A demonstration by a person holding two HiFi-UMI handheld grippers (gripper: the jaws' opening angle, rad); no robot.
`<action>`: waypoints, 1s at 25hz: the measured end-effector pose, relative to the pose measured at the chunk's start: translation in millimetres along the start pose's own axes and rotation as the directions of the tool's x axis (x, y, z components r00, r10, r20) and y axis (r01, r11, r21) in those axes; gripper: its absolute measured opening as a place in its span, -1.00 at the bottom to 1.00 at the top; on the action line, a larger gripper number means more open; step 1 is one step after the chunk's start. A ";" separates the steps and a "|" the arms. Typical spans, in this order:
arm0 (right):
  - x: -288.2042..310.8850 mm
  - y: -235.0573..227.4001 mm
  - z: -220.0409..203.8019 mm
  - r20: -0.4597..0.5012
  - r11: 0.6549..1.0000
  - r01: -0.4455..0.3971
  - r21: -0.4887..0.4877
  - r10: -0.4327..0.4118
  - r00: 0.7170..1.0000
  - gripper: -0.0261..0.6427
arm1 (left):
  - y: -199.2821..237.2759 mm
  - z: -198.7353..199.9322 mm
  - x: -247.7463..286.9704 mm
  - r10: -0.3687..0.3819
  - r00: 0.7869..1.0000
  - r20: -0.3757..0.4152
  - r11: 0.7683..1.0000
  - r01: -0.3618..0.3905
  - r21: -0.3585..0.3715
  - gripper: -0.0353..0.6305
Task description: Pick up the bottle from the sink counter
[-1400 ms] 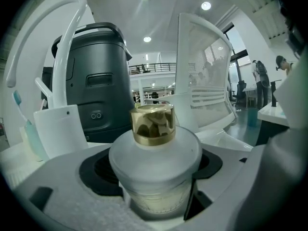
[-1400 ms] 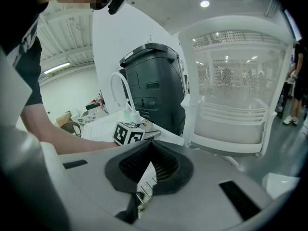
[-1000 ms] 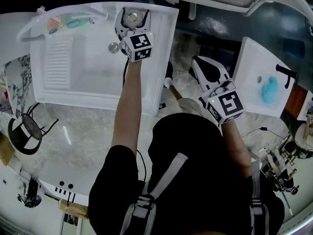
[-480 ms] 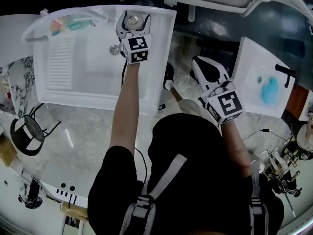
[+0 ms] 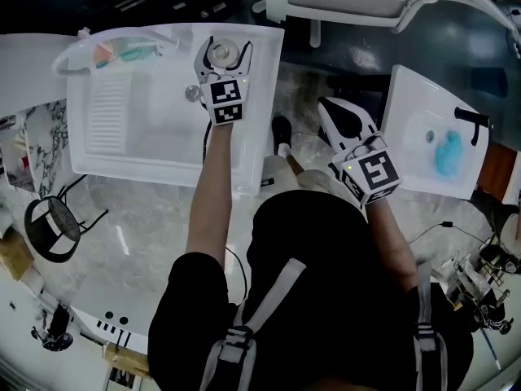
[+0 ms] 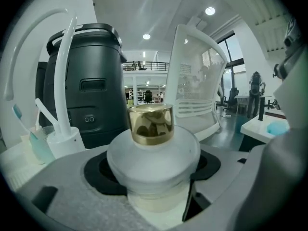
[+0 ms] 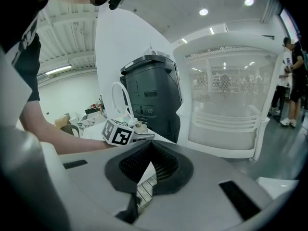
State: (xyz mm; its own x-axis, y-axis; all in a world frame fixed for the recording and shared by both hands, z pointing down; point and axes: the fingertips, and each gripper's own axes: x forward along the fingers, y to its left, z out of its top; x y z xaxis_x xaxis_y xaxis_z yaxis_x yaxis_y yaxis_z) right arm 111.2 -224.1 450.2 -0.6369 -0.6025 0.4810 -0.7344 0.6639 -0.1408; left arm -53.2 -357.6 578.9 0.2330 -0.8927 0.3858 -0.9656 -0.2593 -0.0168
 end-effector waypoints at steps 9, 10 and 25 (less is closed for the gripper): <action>-21.6 -7.5 12.1 0.057 1.000 -0.010 -0.005 0.010 0.998 -0.91 | -21.0 43.4 -46.4 -0.015 0.999 0.035 1.000 0.014 0.027 0.19; -24.5 -8.8 13.6 0.064 1.000 -0.010 -0.006 0.010 0.998 -0.91 | -24.6 47.5 -51.2 -0.020 0.999 0.038 0.999 0.019 0.030 0.19; -45.1 0.1 25.4 0.139 0.997 -0.077 -0.013 0.078 0.987 -0.91 | -59.6 102.1 -137.4 -0.021 0.995 0.098 0.998 0.016 0.055 0.19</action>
State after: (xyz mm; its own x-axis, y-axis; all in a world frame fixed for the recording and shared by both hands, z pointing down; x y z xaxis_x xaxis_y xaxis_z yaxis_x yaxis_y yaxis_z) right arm 133.9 -208.1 406.5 -0.7186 -0.6045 0.3439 -0.6802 0.7139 -0.1665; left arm -15.9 -257.2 432.7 0.2634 -0.9187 0.2942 -0.9540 -0.2933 -0.0616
